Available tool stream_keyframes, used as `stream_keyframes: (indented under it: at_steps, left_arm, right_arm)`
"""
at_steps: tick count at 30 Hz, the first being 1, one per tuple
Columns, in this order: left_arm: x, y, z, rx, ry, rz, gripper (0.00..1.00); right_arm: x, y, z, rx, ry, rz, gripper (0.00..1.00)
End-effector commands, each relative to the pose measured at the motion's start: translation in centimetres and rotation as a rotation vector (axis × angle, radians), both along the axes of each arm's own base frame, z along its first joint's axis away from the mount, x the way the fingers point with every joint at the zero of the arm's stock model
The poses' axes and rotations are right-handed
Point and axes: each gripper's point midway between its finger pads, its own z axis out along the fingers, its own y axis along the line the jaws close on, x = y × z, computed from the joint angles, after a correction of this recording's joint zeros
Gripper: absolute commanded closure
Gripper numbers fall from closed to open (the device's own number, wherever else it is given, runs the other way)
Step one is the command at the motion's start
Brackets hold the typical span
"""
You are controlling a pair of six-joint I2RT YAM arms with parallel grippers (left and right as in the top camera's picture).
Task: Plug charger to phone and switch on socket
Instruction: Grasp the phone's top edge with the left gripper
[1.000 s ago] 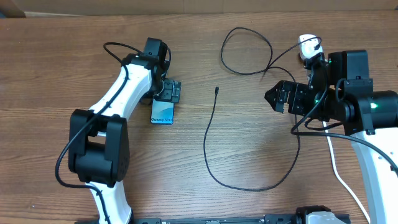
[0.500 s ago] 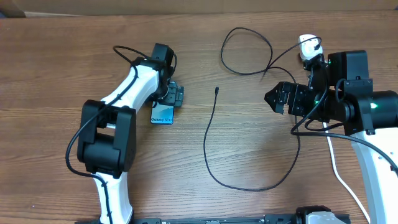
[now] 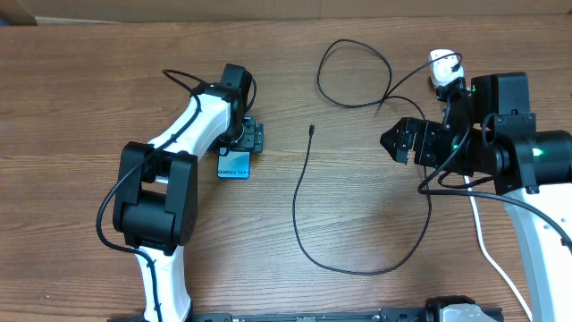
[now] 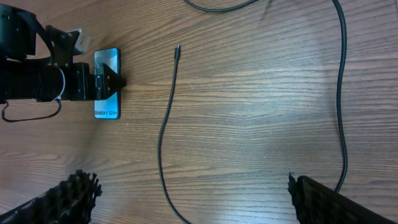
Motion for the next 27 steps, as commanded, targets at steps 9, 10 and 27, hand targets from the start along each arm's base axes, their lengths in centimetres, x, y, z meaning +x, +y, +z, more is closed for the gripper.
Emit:
stream_keyframes:
  at_steps: [9,10,27]
  left_arm:
    - [0.1,0.2,-0.5,0.014,0.012,0.071,0.27]
    - [0.1,0.2,-0.6,0.013,0.012,0.078,0.28]
    - [-1.9,1.4,-0.7,0.01,0.089,0.345,0.32]
  right_arm:
    - [0.3,0.1,-0.2,-0.007,0.003,0.005,0.0]
    - [0.3,0.1,-0.2,-0.007,0.004,0.005,0.0]
    - [0.6,0.1,-0.1,-0.006,-0.008,0.006,0.0]
